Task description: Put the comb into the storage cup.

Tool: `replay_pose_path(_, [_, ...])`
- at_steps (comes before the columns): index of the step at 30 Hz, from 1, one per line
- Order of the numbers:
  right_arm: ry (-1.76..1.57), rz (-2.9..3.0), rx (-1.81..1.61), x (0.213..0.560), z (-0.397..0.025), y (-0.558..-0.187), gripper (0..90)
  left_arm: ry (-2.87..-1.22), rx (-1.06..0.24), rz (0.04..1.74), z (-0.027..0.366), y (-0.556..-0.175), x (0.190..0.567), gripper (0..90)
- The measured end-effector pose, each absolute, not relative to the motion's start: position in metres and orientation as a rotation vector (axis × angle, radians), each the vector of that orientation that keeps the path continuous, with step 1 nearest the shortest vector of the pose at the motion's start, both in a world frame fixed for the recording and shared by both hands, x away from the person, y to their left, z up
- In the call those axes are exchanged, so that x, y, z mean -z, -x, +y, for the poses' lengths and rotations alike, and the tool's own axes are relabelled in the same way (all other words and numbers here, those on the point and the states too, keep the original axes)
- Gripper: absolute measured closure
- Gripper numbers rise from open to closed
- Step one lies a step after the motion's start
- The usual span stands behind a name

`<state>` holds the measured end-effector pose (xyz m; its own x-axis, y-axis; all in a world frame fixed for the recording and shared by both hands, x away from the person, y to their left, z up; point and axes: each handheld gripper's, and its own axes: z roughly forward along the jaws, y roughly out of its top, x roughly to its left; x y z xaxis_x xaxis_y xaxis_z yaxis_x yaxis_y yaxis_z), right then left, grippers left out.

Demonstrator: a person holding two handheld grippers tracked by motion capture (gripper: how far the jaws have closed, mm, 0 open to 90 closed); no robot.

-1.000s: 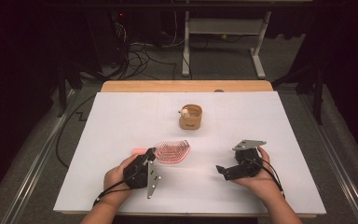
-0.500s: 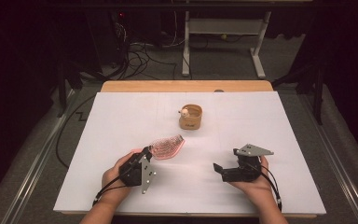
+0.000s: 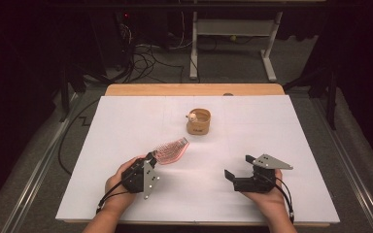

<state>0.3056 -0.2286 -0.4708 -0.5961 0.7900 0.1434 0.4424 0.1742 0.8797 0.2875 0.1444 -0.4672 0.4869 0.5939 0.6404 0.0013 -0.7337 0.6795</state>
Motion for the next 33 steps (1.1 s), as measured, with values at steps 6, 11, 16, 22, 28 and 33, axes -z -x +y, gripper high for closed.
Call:
replay_pose_path(6, [-1.164, 2.09, -1.403, 0.469, -0.231, -0.304, 0.4, -2.08, -1.166, 0.543, 0.15, -0.289, 0.463, 80.6])
replay_pose_path(11, [-1.154, 2.089, -1.383, 0.468, -0.23, -0.304, 0.4, -2.038, -1.081, 0.593, 0.156, -0.291, 0.46, 80.6])
replay_pose_path(16, [-1.162, 2.092, -1.375, 0.468, -0.229, -0.303, 0.4, -1.999, -1.0, 0.642, 0.163, -0.293, 0.458, 80.6])
replay_pose_path(22, [-1.156, 2.091, -1.368, 0.467, -0.228, -0.303, 0.4, -1.963, -0.944, 0.678, 0.169, -0.295, 0.457, 80.6])
replay_pose_path(28, [-1.146, 2.077, -1.371, 0.468, -0.229, -0.303, 0.3, -1.922, -0.889, 0.71, 0.175, -0.297, 0.456, 80.6])
replay_pose_path(33, [-1.152, 2.073, -1.365, 0.468, -0.23, -0.303, 0.3, -1.901, -0.855, 0.72, 0.177, -0.297, 0.455, 80.6])
